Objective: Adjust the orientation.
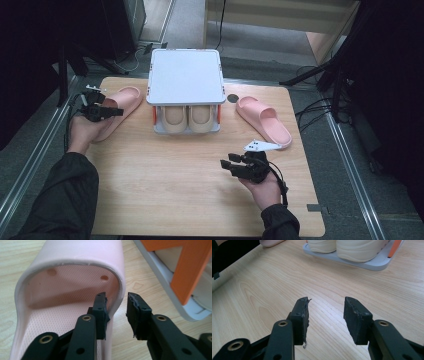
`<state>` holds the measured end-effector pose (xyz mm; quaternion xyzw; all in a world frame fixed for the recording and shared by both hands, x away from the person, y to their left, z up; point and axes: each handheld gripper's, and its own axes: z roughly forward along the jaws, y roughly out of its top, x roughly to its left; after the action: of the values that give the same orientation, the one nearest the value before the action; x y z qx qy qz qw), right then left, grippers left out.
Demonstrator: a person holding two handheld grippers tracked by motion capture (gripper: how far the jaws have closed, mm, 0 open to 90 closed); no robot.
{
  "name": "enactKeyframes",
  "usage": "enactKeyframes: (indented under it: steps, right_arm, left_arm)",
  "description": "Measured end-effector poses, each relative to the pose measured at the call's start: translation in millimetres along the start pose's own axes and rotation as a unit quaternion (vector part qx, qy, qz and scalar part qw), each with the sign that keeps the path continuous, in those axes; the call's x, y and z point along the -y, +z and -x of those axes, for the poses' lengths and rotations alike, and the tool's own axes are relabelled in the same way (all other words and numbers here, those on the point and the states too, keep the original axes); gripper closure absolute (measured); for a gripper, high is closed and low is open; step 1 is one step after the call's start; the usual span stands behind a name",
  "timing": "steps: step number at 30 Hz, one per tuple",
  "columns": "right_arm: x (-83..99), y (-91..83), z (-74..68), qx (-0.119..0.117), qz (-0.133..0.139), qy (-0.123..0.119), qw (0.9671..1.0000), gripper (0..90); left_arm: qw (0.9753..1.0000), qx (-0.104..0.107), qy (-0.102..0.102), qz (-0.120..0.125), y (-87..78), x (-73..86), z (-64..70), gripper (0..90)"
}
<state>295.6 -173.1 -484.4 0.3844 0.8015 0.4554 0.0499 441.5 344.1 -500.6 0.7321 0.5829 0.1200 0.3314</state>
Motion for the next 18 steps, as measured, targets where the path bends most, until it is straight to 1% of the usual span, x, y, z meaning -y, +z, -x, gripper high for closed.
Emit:
enactKeyframes:
  steps: [2,4,6,8,10,12,14,15,17,18]
  right_arm:
    - [0.4,-0.6,0.5,0.001,0.002,0.000,1.0000,55.9]
    - [0.7,-1.3,0.7,0.002,0.002,0.001,1.0000,55.9]
    - [0.8,-1.8,1.0,0.003,0.002,0.004,1.0000,56.5]
    - [0.9,-1.7,1.3,0.000,0.003,0.003,1.0000,57.6]
    - [0.8,-1.1,1.1,0.000,0.003,0.003,1.0000,57.5]
    - [0.5,-0.5,0.7,-0.001,0.002,0.004,1.0000,57.6]
    - [0.2,-0.2,0.5,-0.002,0.003,0.003,1.0000,57.6]
    - [0.2,-0.1,0.5,-0.002,0.003,0.003,1.0000,57.6]
    - [0.1,0.1,0.6,-0.003,0.002,0.003,1.0000,57.7]
    - [0.0,0.0,0.6,-0.003,0.002,0.003,1.0000,57.7]
  left_arm:
    - [1.0000,-0.007,0.003,0.001,1.2,-0.5,0.5,75.4]
    - [0.9999,-0.009,0.009,0.002,1.4,-0.8,1.2,77.8]
    - [0.9997,-0.017,0.019,0.002,0.6,-1.3,3.1,79.7]
    - [0.9991,-0.027,0.034,0.005,-1.1,-1.9,5.4,82.1]
    - [0.9991,-0.026,0.034,0.005,-4.1,-3.5,7.3,84.5]
    - [0.9987,-0.031,0.038,0.008,-9.4,-6.6,10.3,85.3]
    - [0.9992,-0.024,0.029,0.015,-14.2,-8.6,10.0,85.5]
    - [0.9993,-0.020,0.028,0.017,-15.7,-8.8,9.5,85.5]
    - [0.9994,-0.018,0.024,0.015,-18.7,-9.0,9.8,85.6]
    - [0.9996,-0.013,0.018,0.017,-20.8,-9.6,9.6,85.6]
